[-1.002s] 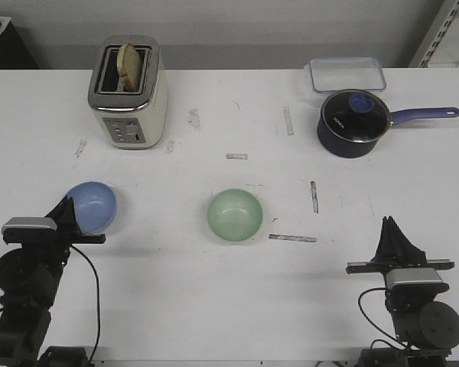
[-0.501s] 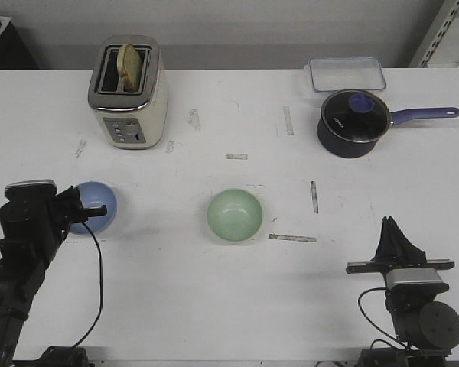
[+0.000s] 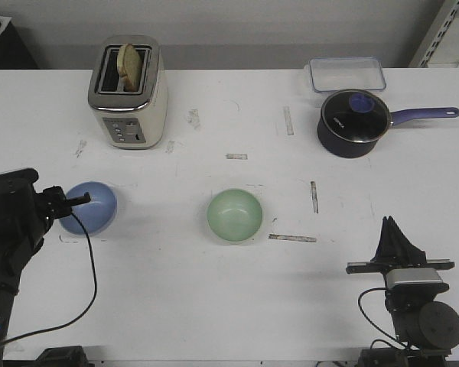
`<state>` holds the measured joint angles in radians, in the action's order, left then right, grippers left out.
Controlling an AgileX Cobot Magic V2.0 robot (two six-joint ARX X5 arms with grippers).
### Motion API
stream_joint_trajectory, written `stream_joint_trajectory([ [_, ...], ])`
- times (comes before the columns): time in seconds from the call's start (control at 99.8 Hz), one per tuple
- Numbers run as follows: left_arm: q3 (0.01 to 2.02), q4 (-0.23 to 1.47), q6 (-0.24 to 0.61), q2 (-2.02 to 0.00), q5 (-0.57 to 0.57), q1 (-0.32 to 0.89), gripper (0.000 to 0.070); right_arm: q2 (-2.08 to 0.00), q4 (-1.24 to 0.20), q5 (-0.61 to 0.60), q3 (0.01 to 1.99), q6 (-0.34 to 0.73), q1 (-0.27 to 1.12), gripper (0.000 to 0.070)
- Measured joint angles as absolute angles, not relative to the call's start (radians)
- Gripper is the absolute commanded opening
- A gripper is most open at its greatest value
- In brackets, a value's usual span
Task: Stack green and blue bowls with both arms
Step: 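Reach the left gripper forward to the rim of the light blue bowl, then grip the blue bowl's rim with the left gripper and lift it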
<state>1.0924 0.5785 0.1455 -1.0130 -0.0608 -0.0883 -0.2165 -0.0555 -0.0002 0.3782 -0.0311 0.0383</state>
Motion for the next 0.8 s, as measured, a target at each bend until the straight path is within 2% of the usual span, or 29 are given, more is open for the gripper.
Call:
stream_joint_trajectory([
  [0.21,1.093,0.615,0.147,-1.126,0.186,-0.242,0.0001,-0.216,-0.056,0.0,0.378,-0.031,0.039,0.0012],
  [0.321,1.093,0.62,0.161,-1.193,0.264,-0.321,0.0001,-0.216,-0.056,0.0,0.378,-0.031,0.039,0.0012],
  [0.501,1.097,0.654,0.174,-1.299,0.332,-0.418,0.0002,-0.216,-0.056,0.0,0.378,-0.031,0.038,0.0012],
  [0.681,1.156,0.717,0.175,-1.412,0.344,-0.452,0.0007,-0.216,-0.056,0.0,0.378,-0.031,0.038,0.0012],
  [0.731,1.183,0.724,0.175,-1.443,0.344,-0.455,0.0023,-0.216,-0.056,0.0,0.378,-0.031,0.039,0.0012],
  [0.801,1.227,0.755,0.175,-1.481,0.344,-0.457,0.0103,-0.216,-0.056,0.0,0.378,-0.031,0.038,0.0012],
])
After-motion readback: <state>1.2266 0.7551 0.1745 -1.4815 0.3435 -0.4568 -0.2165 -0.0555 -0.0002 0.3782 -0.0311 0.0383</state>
